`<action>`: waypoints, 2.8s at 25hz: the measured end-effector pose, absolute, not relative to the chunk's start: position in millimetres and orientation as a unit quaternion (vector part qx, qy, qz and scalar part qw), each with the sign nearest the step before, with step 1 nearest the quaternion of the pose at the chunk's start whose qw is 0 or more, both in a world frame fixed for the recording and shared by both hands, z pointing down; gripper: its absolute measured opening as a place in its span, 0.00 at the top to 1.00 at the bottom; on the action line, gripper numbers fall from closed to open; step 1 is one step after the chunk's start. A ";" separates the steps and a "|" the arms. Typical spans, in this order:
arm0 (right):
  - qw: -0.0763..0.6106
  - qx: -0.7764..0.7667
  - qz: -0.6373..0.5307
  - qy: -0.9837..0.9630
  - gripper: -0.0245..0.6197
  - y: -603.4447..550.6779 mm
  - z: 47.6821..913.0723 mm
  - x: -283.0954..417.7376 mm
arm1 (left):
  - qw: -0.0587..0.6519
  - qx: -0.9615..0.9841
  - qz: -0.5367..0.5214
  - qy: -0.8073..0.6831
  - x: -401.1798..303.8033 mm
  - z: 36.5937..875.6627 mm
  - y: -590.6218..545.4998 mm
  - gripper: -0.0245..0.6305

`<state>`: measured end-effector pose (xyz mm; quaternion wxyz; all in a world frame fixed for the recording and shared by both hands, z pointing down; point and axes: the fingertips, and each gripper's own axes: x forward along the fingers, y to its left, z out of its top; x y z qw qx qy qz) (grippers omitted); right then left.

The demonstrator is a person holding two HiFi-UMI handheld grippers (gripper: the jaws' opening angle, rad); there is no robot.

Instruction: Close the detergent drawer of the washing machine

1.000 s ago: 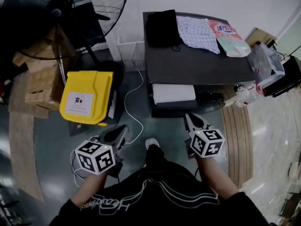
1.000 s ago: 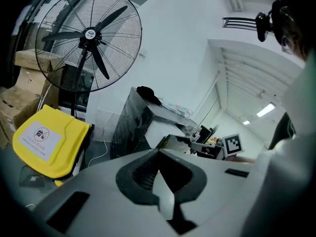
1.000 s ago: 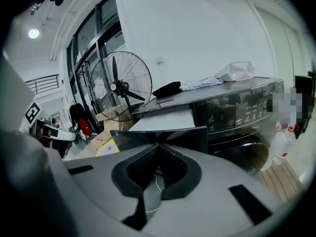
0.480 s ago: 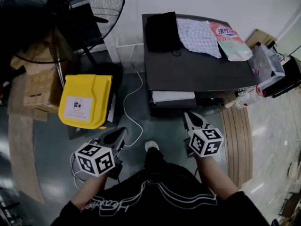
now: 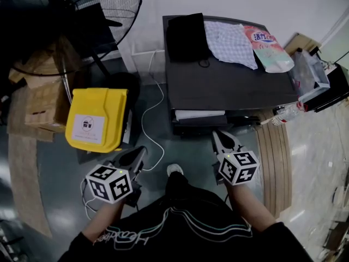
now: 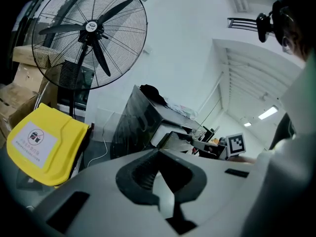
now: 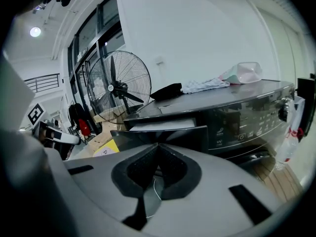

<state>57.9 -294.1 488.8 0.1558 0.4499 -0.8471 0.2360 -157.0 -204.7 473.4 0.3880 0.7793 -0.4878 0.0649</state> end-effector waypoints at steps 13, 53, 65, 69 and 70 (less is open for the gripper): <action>0.151 0.451 0.236 -0.847 0.92 -313.3 488.4 53.4 | 0.393 0.778 0.068 -0.485 -153.8 478.2 -215.1 0.93; 0.165 0.450 0.220 -0.850 0.92 -348.9 494.7 40.0 | 0.411 0.771 0.063 -0.482 -163.8 500.3 -265.2 0.93; 0.192 0.321 0.216 -0.902 0.92 -338.1 489.9 -31.9 | 0.405 0.773 0.058 -0.484 -164.4 487.1 -257.4 0.93; 0.175 0.314 0.219 -0.907 0.92 -329.7 473.3 -34.6 | 0.402 0.770 0.050 -0.493 -169.1 479.9 -237.9 0.93; 0.173 0.312 0.217 -0.909 0.92 -324.7 468.7 -35.5 | 0.401 0.770 0.047 -0.495 -170.4 476.7 -232.2 0.93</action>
